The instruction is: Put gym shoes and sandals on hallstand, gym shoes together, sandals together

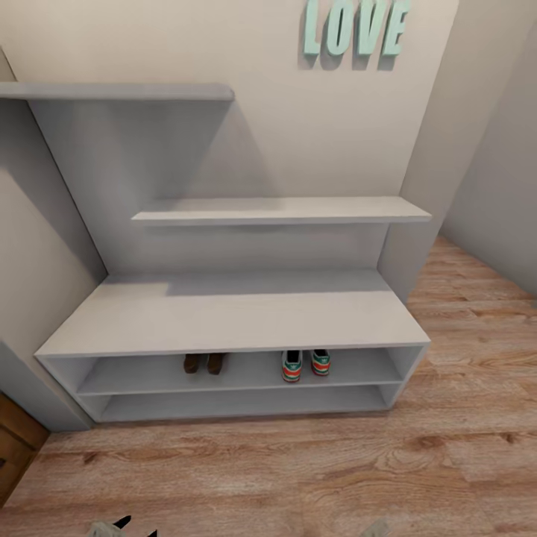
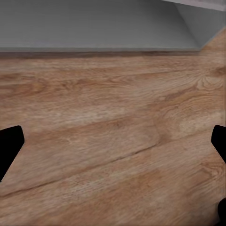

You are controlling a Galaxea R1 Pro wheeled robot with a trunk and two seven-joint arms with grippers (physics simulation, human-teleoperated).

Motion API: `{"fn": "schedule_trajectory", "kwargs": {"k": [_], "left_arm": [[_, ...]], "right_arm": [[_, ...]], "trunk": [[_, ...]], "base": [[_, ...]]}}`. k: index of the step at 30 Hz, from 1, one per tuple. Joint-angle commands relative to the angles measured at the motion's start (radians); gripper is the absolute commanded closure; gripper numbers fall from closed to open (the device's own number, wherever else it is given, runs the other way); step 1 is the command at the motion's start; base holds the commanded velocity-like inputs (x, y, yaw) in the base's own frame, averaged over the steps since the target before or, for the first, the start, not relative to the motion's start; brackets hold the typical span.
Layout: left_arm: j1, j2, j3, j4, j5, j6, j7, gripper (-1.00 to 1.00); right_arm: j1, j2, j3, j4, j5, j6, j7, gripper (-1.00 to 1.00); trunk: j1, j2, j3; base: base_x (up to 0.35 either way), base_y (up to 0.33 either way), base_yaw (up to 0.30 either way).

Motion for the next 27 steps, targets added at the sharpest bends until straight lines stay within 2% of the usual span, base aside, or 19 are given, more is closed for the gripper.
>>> {"fn": "schedule_trajectory", "kwargs": {"k": [1, 4, 17, 27], "left_arm": [[-0.001, -0.003, 0.002, 0.003, 0.004, -0.001, -0.005, -1.00], [-0.001, -0.014, 0.002, 0.026, 0.004, -0.001, -0.004, -1.00], [-0.001, -0.020, 0.003, 0.038, 0.004, 0.000, 0.000, -1.00], [-0.001, -0.027, 0.002, 0.048, 0.007, -0.002, 0.064, -1.00]], "right_arm": [[0.000, 0.000, 0.003, 0.002, 0.008, -0.008, -0.002, -1.00], [0.001, 0.002, 0.003, 0.011, 0.008, -0.008, -0.002, -1.00], [0.002, 0.003, 0.003, 0.017, 0.008, -0.007, -0.002, -1.00], [0.002, 0.002, 0.002, 0.018, 0.005, -0.007, -0.002, -1.00]], "trunk": [[-0.004, 0.007, 0.002], [-0.016, 0.028, 0.012], [-0.065, 0.119, 0.053], [-0.104, 0.189, 0.084]], "base": [[0.000, 0.000, 0.000], [0.000, 0.000, 0.000], [0.000, 0.000, 0.000], [0.000, 0.000, 0.000]]}}
